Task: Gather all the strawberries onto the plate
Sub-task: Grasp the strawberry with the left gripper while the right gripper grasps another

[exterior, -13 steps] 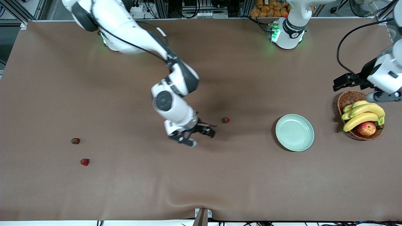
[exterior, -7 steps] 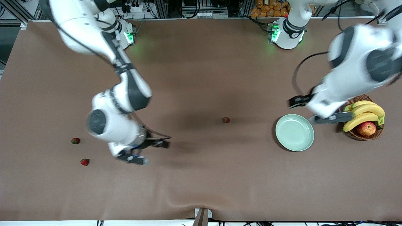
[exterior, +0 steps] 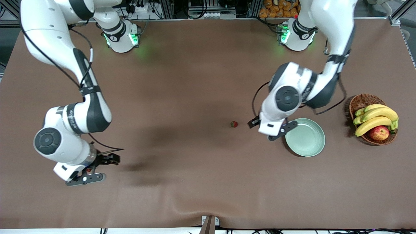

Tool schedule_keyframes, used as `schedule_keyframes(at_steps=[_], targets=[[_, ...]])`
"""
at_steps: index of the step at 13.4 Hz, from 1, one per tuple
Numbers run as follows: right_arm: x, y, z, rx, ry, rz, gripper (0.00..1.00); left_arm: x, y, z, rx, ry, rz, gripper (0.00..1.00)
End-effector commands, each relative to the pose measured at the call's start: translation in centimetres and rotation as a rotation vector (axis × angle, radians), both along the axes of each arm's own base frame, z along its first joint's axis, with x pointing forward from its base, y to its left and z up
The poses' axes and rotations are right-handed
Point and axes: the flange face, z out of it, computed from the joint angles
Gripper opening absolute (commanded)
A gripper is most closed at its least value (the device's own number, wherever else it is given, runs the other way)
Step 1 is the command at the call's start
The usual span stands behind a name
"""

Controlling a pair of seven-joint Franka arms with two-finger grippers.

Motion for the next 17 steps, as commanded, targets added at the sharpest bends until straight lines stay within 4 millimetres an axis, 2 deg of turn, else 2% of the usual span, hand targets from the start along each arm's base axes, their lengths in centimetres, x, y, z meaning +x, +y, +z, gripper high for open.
schedule_keyframes(at_steps=[1,3,5,6,8,10,12,14,17], targets=[[1.4,-5.8,-2.9,-0.065,-0.058,0.179,1.0,-1.2,-4.2,-5.0,0.038,-0.026,0.184,1.0],[1.6,-7.4,-4.9,-0.075,-0.061,0.26,1.0,-1.3,-4.9,-6.9,0.038,-0.04,0.31,1.0],[1.3,-9.7,-7.4,-0.063,-0.028,0.232,1.0,-2.6,-6.9,-9.1,0.032,-0.067,0.411,1.0],[1.2,-10.1,-8.9,-0.052,-0.011,0.218,1.0,-2.9,-7.2,-9.8,0.025,-0.098,0.44,1.0],[0.8,-11.9,-11.2,-0.015,0.009,0.172,1.0,-4.2,-7.5,-11.6,0.021,-0.143,0.454,1.0],[0.3,-13.0,-13.3,0.05,0.034,0.115,1.0,-4.8,-7.8,-12.2,0.024,-0.144,0.468,1.0],[0.1,-13.2,-13.8,0.057,0.043,0.106,1.0,-4.8,-7.7,-12.3,0.024,-0.143,0.473,0.99],[0.0,-13.2,-14.3,0.057,0.047,0.109,1.0,-4.9,-7.7,-12.6,0.026,-0.141,0.476,0.86],[0.0,-13.3,-14.5,0.051,0.046,0.113,1.0,-4.8,-7.6,-12.9,0.03,-0.137,0.479,0.59]])
